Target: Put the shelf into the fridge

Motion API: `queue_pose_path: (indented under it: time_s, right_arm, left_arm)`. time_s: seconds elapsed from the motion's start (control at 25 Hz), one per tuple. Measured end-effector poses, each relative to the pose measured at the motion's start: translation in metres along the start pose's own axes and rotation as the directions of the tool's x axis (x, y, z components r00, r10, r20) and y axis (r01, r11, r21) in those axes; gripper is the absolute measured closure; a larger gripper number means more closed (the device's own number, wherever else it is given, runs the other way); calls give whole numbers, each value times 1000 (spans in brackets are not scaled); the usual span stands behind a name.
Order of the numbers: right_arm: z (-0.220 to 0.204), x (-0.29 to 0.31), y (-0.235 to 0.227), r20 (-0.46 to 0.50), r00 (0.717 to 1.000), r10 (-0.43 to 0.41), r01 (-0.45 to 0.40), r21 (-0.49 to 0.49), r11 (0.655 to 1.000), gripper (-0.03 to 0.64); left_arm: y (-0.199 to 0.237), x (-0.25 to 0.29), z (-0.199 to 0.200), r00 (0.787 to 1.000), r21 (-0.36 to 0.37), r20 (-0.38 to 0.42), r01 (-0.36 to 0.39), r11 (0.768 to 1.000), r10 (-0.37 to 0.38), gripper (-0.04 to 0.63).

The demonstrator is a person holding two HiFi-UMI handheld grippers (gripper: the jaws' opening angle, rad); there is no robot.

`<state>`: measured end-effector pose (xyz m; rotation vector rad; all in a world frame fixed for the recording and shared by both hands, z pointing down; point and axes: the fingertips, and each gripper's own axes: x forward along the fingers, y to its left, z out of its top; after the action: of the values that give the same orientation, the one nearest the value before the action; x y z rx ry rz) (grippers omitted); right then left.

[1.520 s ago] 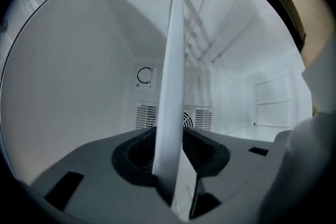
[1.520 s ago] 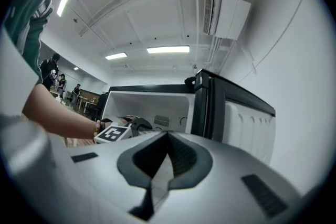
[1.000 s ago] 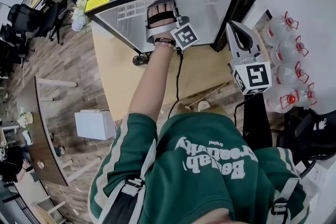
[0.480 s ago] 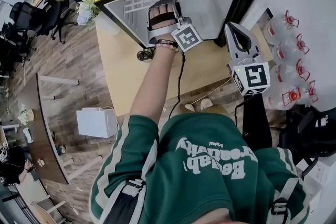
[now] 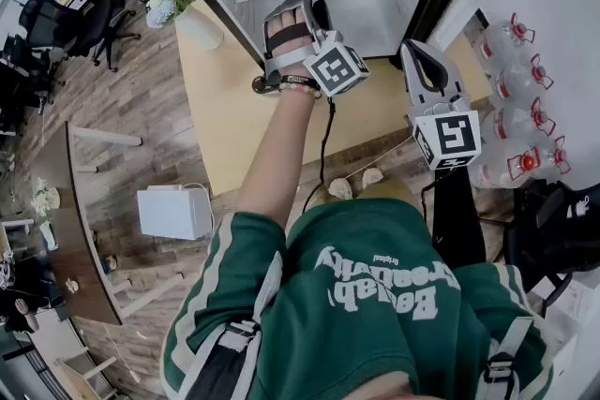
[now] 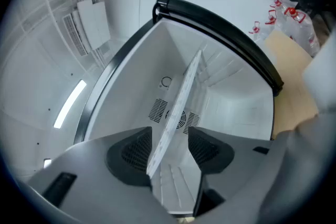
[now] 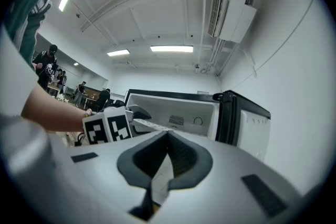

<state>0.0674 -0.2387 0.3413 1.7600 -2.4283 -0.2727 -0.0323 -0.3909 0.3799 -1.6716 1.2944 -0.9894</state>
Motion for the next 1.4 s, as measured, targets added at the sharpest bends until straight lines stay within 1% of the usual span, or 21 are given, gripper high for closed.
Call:
queue_pose_path:
  time_s: [0.08, 0.16, 0.28, 0.36, 0.44, 0.52, 0.64, 0.68, 0.8, 0.88, 1.0, 1.08, 1.16, 1.4]
  right_arm:
    - [-4, -5, 3, -10, 1000, -9, 9, 1, 1000, 614]
    - [-6, -10, 5, -17, 1000, -16, 17, 9, 1000, 614]
    - [-4, -17, 6, -17, 1000, -25, 26, 21, 999, 614]
    - [0, -21, 5, -12, 999, -30, 30, 22, 999, 614]
    - [3, -26, 3, -5, 1000, -28, 28, 25, 999, 614]
    - [5, -33, 1, 1, 1000, -23, 23, 34, 999, 614]
    - [6, -47, -3, 3, 1000, -11, 11, 51, 999, 614]
    - [6, -53, -5, 3, 1000, -6, 6, 59, 998, 614]
    - [2, -71, -8, 7, 1000, 7, -8, 88, 996, 614]
    - [0, -83, -9, 10, 1000, 11, -12, 107, 994, 614]
    - [0, -99, -10, 18, 1000, 18, -20, 122, 992, 614]
    - [4, -107, -7, 32, 999, 30, -34, 120, 992, 614]
    - [6, -114, -3, 44, 998, 46, -51, 114, 992, 614]
    - [7, -126, 3, 63, 995, 72, -78, 106, 991, 614]
  left_arm:
    - [4, -10, -2, 1000, -43, 10, -6, 999, 6, 376]
    - [9, -21, -5, 1000, -103, 18, -9, 995, 11, 373]
    - [20, -40, -6, 999, -200, 29, -17, 980, 23, 350]
    - [27, -53, -4, 999, -269, 40, -18, 963, 30, 350]
    - [32, -66, 0, 998, -353, 56, -4, 936, 25, 350]
    - [35, -79, 4, 997, -418, 74, 11, 908, 22, 350]
    - [39, -99, 12, 995, -475, 97, 22, 880, 28, 350]
    - [39, -106, 14, 995, -498, 100, 28, 867, 26, 350]
    - [31, -129, 18, 994, -574, 105, 50, 818, 13, 350]
    - [28, -145, 24, 992, -614, 128, 70, 786, 12, 350]
    - [26, -171, 35, 985, -670, 172, 97, 736, 27, 350]
    - [27, -186, 38, 983, -697, 182, 102, 709, 37, 350]
    - [28, -201, 39, 981, -715, 187, 105, 691, 44, 350]
    - [34, -240, 39, 977, -751, 200, 105, 652, 74, 350]
